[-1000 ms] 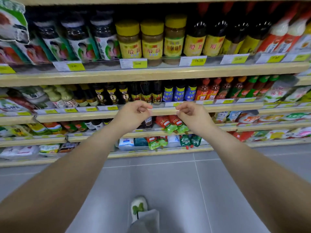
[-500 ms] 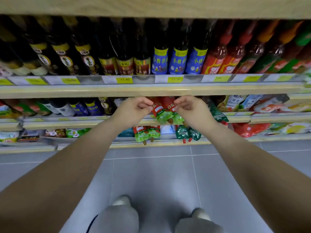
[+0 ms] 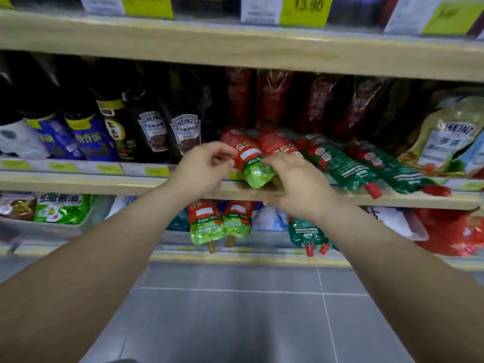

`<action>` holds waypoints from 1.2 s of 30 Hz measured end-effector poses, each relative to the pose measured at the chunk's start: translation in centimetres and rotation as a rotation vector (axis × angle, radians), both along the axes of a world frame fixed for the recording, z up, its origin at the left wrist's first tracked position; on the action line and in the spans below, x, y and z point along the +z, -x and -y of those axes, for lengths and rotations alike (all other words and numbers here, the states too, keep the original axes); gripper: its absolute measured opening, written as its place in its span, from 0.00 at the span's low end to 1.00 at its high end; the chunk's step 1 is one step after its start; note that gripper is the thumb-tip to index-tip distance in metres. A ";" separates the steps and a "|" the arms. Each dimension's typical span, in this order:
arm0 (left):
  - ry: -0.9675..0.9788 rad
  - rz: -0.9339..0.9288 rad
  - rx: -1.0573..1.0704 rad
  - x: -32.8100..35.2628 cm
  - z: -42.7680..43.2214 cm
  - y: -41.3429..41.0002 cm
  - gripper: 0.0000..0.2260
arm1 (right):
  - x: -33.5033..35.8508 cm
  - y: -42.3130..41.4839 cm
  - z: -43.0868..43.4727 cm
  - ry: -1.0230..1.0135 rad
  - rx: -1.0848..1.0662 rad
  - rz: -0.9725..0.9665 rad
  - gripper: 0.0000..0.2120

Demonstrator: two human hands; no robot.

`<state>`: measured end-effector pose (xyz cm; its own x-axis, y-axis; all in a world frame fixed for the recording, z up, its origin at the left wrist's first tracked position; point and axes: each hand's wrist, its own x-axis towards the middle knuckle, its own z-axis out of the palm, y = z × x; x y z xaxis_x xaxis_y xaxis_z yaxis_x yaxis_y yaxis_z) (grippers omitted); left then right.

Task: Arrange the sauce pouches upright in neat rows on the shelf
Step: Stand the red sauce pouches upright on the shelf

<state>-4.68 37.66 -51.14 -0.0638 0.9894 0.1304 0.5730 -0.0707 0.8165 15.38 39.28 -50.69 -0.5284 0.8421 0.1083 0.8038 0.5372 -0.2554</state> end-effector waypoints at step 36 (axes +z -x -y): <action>-0.601 -0.242 0.213 -5.2 -0.4 1.1 0.14 | -4.1 7.0 -3.3 -0.253 -0.186 -0.647 0.47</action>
